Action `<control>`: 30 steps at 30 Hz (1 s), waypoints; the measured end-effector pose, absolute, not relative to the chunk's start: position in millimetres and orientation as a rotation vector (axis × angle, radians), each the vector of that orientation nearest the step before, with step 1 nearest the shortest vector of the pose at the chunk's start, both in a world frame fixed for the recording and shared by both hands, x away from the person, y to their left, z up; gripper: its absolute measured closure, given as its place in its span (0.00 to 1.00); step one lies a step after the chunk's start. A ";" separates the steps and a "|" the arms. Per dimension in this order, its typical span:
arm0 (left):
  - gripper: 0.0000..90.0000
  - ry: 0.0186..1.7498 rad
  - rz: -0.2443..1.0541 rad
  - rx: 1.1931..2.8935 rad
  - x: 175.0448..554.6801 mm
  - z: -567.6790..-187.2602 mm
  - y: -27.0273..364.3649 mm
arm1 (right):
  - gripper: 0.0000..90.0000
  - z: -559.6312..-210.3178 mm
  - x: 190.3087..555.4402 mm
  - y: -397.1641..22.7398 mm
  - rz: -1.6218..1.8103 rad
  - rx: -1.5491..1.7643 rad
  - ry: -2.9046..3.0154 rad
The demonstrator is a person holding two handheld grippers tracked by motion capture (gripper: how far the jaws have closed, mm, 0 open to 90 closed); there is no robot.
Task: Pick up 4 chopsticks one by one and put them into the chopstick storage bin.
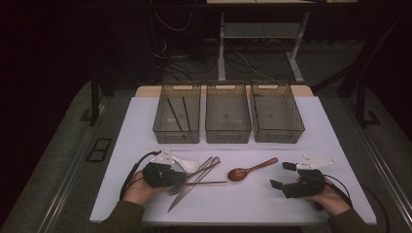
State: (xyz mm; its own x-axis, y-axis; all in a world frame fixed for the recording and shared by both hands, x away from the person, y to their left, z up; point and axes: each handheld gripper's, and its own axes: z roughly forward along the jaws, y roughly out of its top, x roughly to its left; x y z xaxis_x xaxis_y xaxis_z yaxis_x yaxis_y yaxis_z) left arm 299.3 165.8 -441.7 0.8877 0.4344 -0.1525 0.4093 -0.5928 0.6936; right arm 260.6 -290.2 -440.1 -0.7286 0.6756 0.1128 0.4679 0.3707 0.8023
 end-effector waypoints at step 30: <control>0.93 0.584 0.012 2.245 291.1 -425.6 162.1 | 0.18 -439.0 259.4 -290.2 1.293 1.007 2.397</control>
State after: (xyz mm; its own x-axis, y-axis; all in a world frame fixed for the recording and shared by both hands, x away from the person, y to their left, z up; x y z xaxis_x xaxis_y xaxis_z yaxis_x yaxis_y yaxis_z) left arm 291.1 162.1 -425.6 0.8935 0.4131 -0.1760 0.4055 -0.5741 0.7113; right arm 259.4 -290.2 -439.0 -0.7347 0.6694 0.1100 0.4598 0.3721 0.8063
